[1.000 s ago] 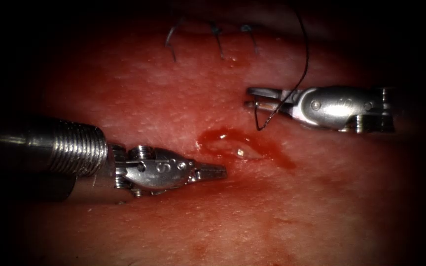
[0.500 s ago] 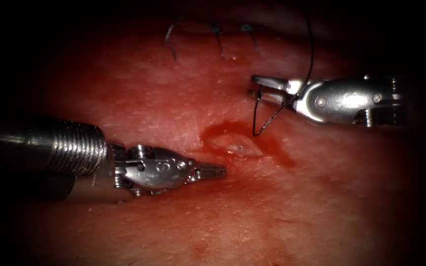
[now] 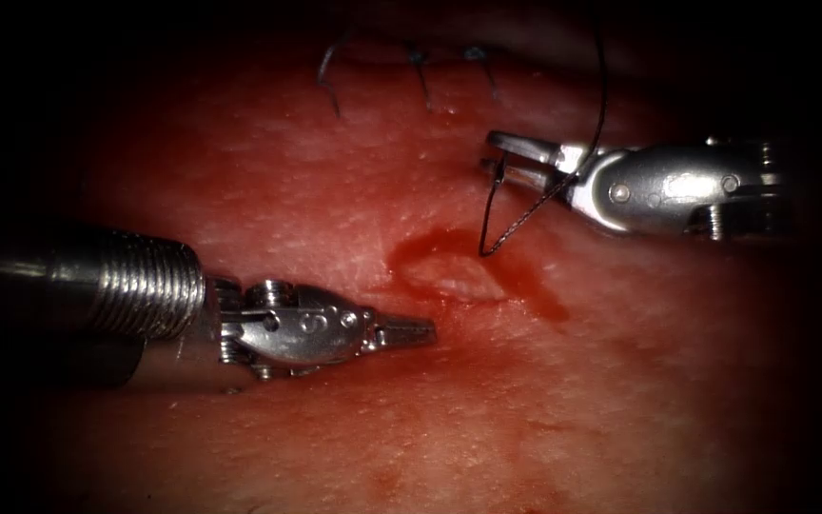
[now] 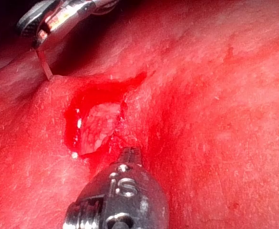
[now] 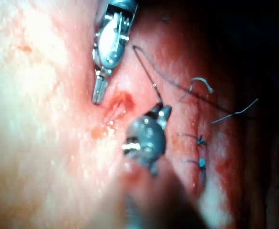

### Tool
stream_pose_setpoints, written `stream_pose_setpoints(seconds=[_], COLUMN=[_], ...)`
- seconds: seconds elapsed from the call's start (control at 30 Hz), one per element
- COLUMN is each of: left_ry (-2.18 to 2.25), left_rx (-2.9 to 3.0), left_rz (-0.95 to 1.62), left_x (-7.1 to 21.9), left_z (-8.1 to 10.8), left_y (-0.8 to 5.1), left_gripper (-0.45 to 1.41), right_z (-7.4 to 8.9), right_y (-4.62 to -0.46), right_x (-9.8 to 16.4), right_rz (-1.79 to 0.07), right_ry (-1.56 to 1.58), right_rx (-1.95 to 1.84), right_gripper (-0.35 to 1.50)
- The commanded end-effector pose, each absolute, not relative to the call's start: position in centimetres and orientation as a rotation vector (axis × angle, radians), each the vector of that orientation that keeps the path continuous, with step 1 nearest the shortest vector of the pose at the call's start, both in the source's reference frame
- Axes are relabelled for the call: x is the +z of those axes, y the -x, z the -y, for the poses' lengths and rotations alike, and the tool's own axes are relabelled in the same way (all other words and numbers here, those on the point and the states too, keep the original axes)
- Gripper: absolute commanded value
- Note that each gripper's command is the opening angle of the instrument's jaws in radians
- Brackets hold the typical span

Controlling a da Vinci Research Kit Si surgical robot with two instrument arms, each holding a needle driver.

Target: Wound Closure

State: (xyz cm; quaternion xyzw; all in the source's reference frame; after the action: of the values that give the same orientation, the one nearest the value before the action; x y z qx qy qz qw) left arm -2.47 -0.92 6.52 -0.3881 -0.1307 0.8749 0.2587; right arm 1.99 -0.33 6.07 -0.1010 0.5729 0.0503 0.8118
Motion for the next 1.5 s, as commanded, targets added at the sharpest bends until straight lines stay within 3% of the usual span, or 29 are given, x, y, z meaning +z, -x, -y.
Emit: stream_pose_setpoints(seconds=[0.03,0.77,1.5], left_ry=[1.053,1.053,1.054], left_rx=[2.371,2.371,2.372], left_rz=[0.354,0.354,0.355], left_x=[6.57,6.56,6.55], left_z=[0.92,0.94,0.95], left_y=[2.53,2.53,2.51], left_gripper=[-0.23,-0.25,-0.25], right_z=[0.31,0.03,-0.08], right_y=[-2.07,-2.10,-2.12], right_x=[6.16,6.27,6.15], right_rz=[-1.227,-1.210,-1.226], right_ry=[0.193,0.126,0.233], right_rx=[0.138,0.336,0.256], right_gripper=[-0.35,-0.35,-0.35])
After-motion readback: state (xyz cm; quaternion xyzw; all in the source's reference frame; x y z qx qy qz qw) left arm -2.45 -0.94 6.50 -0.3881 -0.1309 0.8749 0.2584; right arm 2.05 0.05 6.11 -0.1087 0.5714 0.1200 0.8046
